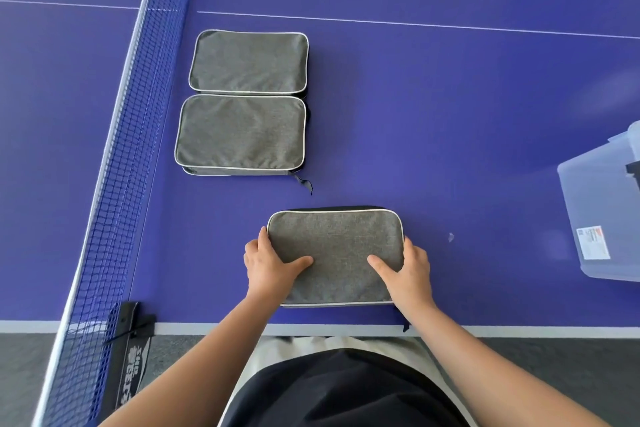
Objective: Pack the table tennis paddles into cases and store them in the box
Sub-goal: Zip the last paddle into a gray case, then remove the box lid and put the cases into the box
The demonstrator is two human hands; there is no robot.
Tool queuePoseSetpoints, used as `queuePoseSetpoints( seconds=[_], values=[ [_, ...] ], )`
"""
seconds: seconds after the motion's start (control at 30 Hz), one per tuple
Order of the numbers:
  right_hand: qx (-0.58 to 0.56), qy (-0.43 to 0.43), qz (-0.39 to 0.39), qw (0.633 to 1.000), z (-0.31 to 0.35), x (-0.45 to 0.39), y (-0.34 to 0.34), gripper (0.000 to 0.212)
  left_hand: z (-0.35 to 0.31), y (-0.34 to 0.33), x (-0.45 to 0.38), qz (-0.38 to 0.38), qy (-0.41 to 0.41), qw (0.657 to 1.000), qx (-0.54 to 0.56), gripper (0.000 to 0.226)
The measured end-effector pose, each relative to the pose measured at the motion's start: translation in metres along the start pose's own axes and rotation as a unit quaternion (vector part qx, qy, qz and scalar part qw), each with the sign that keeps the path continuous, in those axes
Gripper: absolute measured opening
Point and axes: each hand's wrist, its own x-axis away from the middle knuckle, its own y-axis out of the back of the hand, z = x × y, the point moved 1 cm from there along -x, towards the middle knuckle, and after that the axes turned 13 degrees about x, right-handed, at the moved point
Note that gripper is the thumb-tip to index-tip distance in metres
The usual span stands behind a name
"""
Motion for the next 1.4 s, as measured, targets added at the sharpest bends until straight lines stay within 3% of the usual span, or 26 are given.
queuePoseSetpoints(
  seconds=[0.17, 0.33, 0.6, 0.87, 1.07, 1.3, 1.4],
  values=[
    [0.012, 0.003, 0.002, 1.000, -0.002, -0.001, 0.002, 0.097, -0.001, -0.002, 0.002, -0.016, 0.003, 1.000, -0.020, 0.114],
    [0.046, 0.040, -0.015, 0.998, -0.005, 0.003, 0.013, 0.093, -0.019, -0.015, 0.017, -0.072, -0.087, 0.990, -0.081, 0.105],
    [0.012, 0.149, -0.085, 0.985, -0.041, 0.010, 0.078, 0.069, -0.087, -0.093, 0.066, 0.002, -0.171, 0.985, -0.036, 0.080],
    [-0.001, 0.266, -0.186, 0.946, -0.129, -0.010, 0.210, 0.057, -0.177, -0.238, 0.143, 0.077, -0.242, 0.966, 0.038, 0.052],
    [0.052, 0.359, -0.213, 0.907, -0.203, -0.045, 0.321, 0.050, -0.239, -0.355, 0.199, 0.084, -0.221, 0.967, 0.093, 0.046],
    [0.162, 0.366, -0.208, 0.893, -0.271, -0.127, 0.387, 0.048, -0.296, -0.441, 0.213, 0.104, -0.153, 0.981, 0.061, 0.058],
    [0.249, 0.364, -0.196, 0.876, -0.283, -0.154, 0.391, 0.054, -0.311, -0.461, 0.210, 0.114, -0.130, 0.984, 0.037, 0.037]
  ],
)
